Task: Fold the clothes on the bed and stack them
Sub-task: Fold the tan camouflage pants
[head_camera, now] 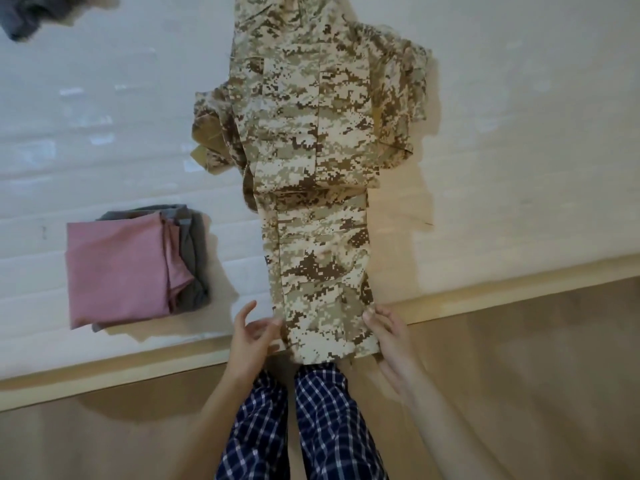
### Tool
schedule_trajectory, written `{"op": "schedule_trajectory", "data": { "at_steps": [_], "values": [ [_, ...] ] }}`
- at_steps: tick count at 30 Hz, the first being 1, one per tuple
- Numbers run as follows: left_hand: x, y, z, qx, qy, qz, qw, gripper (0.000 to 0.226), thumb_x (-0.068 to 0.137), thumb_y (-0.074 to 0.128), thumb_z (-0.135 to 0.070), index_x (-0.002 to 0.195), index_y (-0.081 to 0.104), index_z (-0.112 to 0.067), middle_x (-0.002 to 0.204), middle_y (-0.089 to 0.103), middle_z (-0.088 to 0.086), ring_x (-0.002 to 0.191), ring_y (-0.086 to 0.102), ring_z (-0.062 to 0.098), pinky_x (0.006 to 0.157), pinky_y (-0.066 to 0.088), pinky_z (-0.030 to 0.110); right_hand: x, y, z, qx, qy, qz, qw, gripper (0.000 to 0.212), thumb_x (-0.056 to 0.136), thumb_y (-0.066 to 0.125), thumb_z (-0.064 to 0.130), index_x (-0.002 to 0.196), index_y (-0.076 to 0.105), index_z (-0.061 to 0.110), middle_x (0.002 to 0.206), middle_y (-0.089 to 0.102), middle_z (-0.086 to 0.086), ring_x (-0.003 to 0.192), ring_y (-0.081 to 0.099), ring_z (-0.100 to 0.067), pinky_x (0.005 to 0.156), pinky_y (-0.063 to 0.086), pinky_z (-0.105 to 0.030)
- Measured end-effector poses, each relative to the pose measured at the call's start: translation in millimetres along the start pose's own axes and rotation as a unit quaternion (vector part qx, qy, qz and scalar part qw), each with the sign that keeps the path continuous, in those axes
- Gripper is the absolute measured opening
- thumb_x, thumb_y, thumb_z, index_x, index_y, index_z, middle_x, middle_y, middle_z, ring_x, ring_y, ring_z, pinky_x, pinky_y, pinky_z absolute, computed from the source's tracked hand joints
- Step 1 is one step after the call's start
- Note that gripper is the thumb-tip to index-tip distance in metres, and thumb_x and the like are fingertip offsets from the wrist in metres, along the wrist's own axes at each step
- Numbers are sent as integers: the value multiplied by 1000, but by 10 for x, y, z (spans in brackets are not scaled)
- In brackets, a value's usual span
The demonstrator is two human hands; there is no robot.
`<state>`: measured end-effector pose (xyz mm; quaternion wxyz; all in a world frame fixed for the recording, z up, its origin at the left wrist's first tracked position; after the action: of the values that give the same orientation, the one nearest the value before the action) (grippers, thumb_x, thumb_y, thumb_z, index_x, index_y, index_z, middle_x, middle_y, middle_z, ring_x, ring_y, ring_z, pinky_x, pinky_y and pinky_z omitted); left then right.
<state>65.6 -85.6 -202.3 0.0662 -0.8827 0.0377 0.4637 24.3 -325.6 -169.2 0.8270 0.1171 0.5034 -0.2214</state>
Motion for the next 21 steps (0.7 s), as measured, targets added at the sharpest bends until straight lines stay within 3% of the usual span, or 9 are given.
{"op": "schedule_trajectory", "data": {
  "at_steps": [3, 7, 11, 13, 14, 16, 18, 20, 21],
  "values": [
    [-473, 167, -76, 74, 59, 76, 993, 98, 67, 79, -46, 140, 14, -53, 124, 48, -24, 101, 62, 3, 85, 50, 25, -327, 113, 103, 142, 15, 23, 990, 29, 87, 58, 5, 114, 56, 14, 107, 67, -15, 87, 70, -23, 63, 58, -30],
    [-872, 398, -240, 114, 136, 79, 981, 106, 64, 85, -38, 146, 17, -42, 144, 37, -14, 126, 45, 8, 104, 43, 36, -612, 202, 256, 195, 9, 41, 980, 24, 89, 54, 0, 110, 62, 10, 104, 68, -17, 79, 71, -21, 57, 55, -28],
    [-955, 370, -480, -25, 134, -2, 991, 72, 86, 62, 1, 141, 30, -35, 147, 39, -1, 131, 43, 16, 107, 40, 46, -781, 251, 369, 224, 49, 64, 971, 21, 90, 52, -2, 106, 64, 6, 99, 69, -16, 79, 69, -22, 57, 57, -27],
    [-978, 303, -608, -46, 138, -44, 988, 64, 86, 47, 15, 134, 46, -28, 139, 48, -2, 130, 45, 17, 105, 44, 42, -838, 260, 425, 221, 59, 75, 971, 24, 90, 51, -2, 110, 62, 5, 103, 67, -16, 83, 67, -21, 60, 57, -27],
    [-1001, 258, -665, -38, 146, -70, 986, 63, 83, 45, 19, 125, 56, -26, 130, 54, -8, 127, 47, 15, 101, 48, 34, -852, 238, 448, 172, 43, 72, 982, 25, 91, 51, 0, 114, 61, 6, 109, 66, -14, 87, 65, -20, 64, 56, -27],
    [-1073, 173, -779, -12, 164, -127, 978, 57, 80, 47, 19, 106, 66, -28, 113, 58, -24, 118, 51, 5, 95, 47, 17, -877, 115, 541, -100, -56, 6, 993, 31, 91, 54, 5, 121, 57, 12, 124, 58, -3, 103, 59, -13, 80, 49, -21],
    [-1125, 145, -870, 3, 183, -148, 972, 48, 80, 51, 16, 100, 68, -25, 107, 56, -29, 107, 52, -6, 96, 46, 21, -968, 83, 650, -296, -209, -53, 930, 45, 88, 62, 9, 130, 50, 18, 130, 49, 4, 117, 46, -7, 90, 34, -5],
    [-1172, 169, -936, 7, 200, -147, 969, 43, 80, 54, 14, 101, 67, -21, 103, 55, -31, 99, 52, -15, 91, 48, 17, -1120, 250, 624, -350, -309, -7, 884, 59, 83, 69, 19, 134, 43, 28, 130, 39, 17, 117, 36, 6, 87, 28, 5],
    [-1200, 192, -965, 9, 211, -147, 966, 44, 79, 55, 14, 101, 66, -22, 102, 55, -29, 96, 51, -19, 86, 47, 10, -1174, 371, 568, -383, -338, 23, 859, 61, 82, 70, 25, 134, 41, 33, 131, 36, 20, 119, 32, 9, 94, 27, 0]
  ]
}}
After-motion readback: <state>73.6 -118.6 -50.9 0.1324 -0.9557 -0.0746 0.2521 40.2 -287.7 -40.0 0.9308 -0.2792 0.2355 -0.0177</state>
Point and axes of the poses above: each hand's wrist, its own x-axis towards the middle knuckle, its own y-axis out of the palm, z = x × y, the point moved 6 cm from there along x, towards the middle knuckle
